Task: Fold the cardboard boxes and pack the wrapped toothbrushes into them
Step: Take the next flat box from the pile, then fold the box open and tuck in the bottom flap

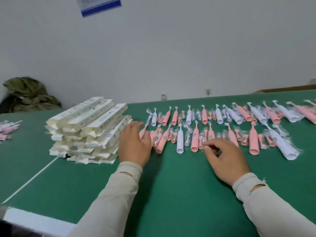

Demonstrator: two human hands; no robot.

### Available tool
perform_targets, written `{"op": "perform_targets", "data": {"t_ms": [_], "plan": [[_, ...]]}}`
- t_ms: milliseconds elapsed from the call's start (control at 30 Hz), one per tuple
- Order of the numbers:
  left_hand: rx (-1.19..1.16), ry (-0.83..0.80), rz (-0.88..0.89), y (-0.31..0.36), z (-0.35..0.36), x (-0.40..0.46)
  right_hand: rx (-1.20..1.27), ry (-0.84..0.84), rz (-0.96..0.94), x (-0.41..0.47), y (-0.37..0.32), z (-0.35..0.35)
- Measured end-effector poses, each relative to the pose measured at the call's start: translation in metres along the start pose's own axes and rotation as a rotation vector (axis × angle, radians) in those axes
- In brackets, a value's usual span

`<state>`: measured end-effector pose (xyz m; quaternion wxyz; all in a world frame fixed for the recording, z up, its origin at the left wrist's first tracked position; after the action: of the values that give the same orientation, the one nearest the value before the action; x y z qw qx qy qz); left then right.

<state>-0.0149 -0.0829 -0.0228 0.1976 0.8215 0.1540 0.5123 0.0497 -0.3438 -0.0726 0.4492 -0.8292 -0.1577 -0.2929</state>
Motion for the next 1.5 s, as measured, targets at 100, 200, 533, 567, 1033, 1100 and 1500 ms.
{"op": "perform_targets", "data": {"t_ms": [100, 200, 533, 567, 1033, 1100, 1500], "plan": [[0.311, 0.04, 0.022, -0.034, -0.028, 0.052, 0.019, 0.005, 0.025, 0.0, -0.002, 0.001], [0.656, -0.043, 0.034, -0.06, -0.043, 0.083, 0.026, 0.026, 0.006, -0.002, -0.007, 0.001], [0.928, -0.166, 0.037, -0.077, -0.049, 0.092, 0.026, 0.029, -0.006, -0.001, -0.008, 0.0], [0.917, -0.151, 0.052, -0.075, -0.05, 0.092, 0.014, 0.028, -0.01, -0.001, -0.009, 0.0], [-0.242, 0.029, 0.708, 0.103, 0.02, -0.034, 1.045, 0.023, 0.647, 0.001, -0.022, -0.005], [-0.31, -0.023, 0.741, 0.111, 0.039, -0.051, 1.056, 0.094, 0.671, 0.004, -0.018, -0.011], [-0.974, -0.245, -0.494, 0.087, 0.081, -0.058, 0.83, -0.019, 0.652, 0.014, 0.01, -0.015]]}}
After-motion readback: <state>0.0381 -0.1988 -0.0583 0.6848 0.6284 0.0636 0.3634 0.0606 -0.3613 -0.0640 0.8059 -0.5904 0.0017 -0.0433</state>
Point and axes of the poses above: each hand's wrist, its own x-axis towards the middle knuckle, its own z-axis out of the palm, y = z × x, the point moved 2 cm from there along x, towards the middle knuckle, and after that the axes turned 14 degrees about y, right-handed, at the moved point
